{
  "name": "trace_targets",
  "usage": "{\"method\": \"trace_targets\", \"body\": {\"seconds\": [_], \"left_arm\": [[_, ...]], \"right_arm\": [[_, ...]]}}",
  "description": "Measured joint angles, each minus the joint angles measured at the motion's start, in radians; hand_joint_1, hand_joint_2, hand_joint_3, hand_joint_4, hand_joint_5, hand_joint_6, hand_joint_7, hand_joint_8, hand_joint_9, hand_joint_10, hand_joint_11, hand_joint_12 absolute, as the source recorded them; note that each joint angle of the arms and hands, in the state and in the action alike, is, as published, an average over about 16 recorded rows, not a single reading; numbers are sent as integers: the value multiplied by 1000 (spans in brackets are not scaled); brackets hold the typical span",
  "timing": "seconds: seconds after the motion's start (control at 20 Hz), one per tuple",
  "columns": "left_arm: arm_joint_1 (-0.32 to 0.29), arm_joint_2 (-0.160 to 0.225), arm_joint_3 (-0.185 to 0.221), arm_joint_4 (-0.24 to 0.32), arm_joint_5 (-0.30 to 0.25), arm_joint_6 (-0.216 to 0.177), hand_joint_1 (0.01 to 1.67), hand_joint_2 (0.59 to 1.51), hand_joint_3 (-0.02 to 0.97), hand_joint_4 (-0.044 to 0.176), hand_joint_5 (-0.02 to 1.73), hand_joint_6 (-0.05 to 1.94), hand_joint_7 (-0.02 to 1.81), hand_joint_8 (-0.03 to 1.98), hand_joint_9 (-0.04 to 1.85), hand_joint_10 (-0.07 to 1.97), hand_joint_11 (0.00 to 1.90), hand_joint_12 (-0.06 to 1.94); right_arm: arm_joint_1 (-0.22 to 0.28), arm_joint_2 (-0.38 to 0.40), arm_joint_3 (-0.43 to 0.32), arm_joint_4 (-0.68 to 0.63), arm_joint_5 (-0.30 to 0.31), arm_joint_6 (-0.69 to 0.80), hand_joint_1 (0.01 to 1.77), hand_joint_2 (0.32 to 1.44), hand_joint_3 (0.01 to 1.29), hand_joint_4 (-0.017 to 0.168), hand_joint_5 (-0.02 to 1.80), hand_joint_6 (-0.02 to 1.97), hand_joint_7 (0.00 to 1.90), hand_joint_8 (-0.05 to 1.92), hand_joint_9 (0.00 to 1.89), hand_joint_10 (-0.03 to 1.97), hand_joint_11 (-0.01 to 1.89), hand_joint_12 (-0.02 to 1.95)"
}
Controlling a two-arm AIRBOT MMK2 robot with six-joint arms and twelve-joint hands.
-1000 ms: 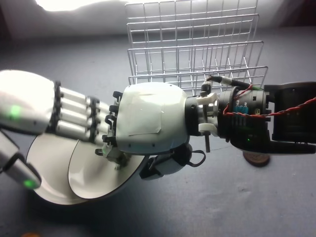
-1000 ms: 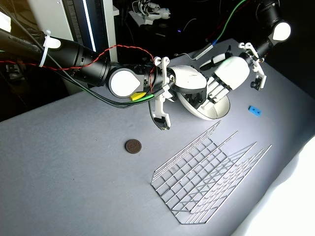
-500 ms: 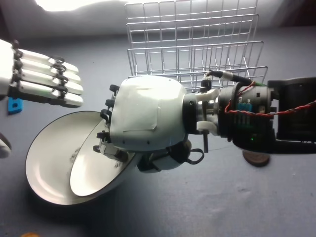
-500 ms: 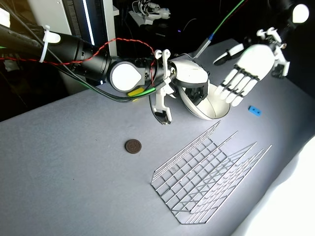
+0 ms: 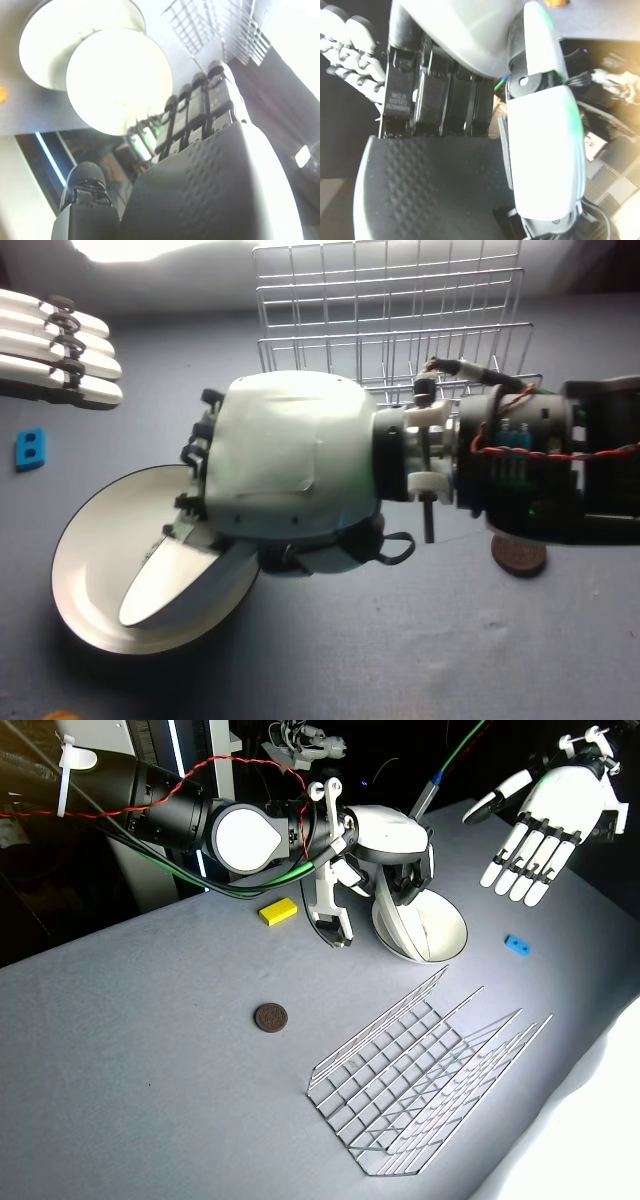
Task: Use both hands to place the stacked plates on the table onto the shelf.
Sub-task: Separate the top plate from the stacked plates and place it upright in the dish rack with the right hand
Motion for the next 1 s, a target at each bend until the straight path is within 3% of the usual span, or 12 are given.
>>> {"method": "trace_targets", "body": {"seconds": [0.45, 1.0], "left_arm": [[-85, 45, -19, 54, 10, -42, 19, 1109, 12, 6, 20, 18, 18, -7, 19, 5, 16, -14], [-100, 54, -19, 69, 19, -48, 19, 1109, 12, 5, 21, 17, 18, -6, 17, 4, 16, -14]], "right_arm": [[20, 28, -25, -1, 2, -5, 1201, 1012, 14, 6, 946, 981, 1119, 778, 1355, 6, 913, 1174], [39, 35, -28, 13, -3, -18, 1201, 1012, 13, 6, 937, 972, 1097, 774, 1338, 4, 900, 1190]]}}
